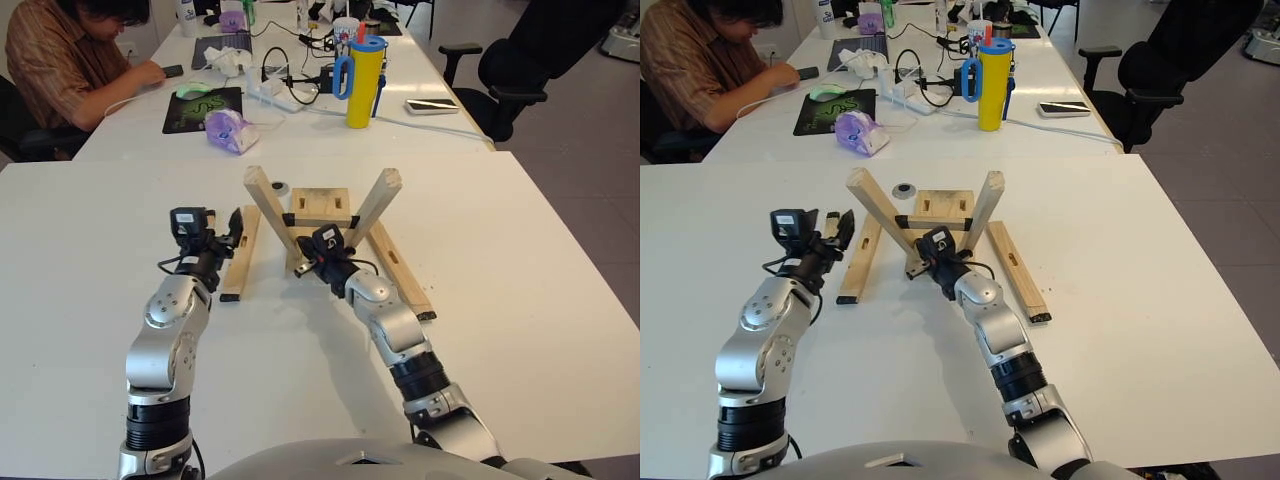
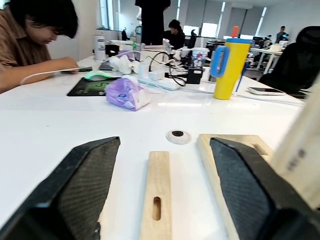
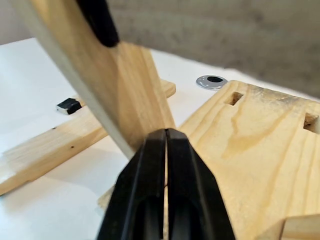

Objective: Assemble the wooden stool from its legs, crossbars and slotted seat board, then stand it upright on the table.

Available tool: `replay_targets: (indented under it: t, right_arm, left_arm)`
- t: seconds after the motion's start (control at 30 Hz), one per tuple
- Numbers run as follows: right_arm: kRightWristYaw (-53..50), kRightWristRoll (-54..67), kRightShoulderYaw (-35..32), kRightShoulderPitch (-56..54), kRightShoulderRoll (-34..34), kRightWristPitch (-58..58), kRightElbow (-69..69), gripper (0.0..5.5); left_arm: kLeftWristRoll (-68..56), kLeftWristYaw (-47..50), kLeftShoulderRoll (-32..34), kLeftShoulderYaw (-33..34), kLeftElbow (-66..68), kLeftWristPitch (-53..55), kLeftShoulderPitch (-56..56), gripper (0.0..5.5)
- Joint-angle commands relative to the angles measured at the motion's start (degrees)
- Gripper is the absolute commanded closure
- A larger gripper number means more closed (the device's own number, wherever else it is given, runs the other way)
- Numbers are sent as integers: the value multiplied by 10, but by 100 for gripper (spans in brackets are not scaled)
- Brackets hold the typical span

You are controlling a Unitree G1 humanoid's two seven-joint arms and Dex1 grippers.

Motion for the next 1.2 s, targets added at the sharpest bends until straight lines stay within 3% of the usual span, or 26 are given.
replay_targets:
  t: [0.03,0.13,0.4,0.57,0.67,0.73,0.87,1.0,1.2]
  right_arm:
    - [-2,1,-25,-55,-6,-23,70,550]
    - [20,4,-21,-47,-19,-19,54,550]
    - [85,100,20,135,-60,128,-330,550]
    - [51,108,-104,197,-123,124,-385,550]
    - [-29,80,-194,131,-145,100,-369,550]
    - [-68,68,-218,89,-145,96,-345,550]
    - [-88,77,-172,12,-91,113,-288,550]
    - [-24,63,-17,-16,-57,157,-247,550]
    - [-45,33,-50,22,-97,183,-221,550]
  left_arm:
    - [4,2,-12,-14,-1,14,0,212]
    - [17,10,-15,-16,0,9,-2,212]
    - [21,36,-55,3,-3,-52,-8,212]
    - [50,60,-47,22,-7,-79,-24,212]
    - [68,62,-32,30,6,-91,-56,212]
    - [75,63,-27,32,20,-94,-75,212]
    - [86,9,-9,-13,89,-99,-126,212]
    - [104,-21,-28,-98,123,-56,-142,212]
    - [127,-12,-2,-49,145,-35,-133,212]
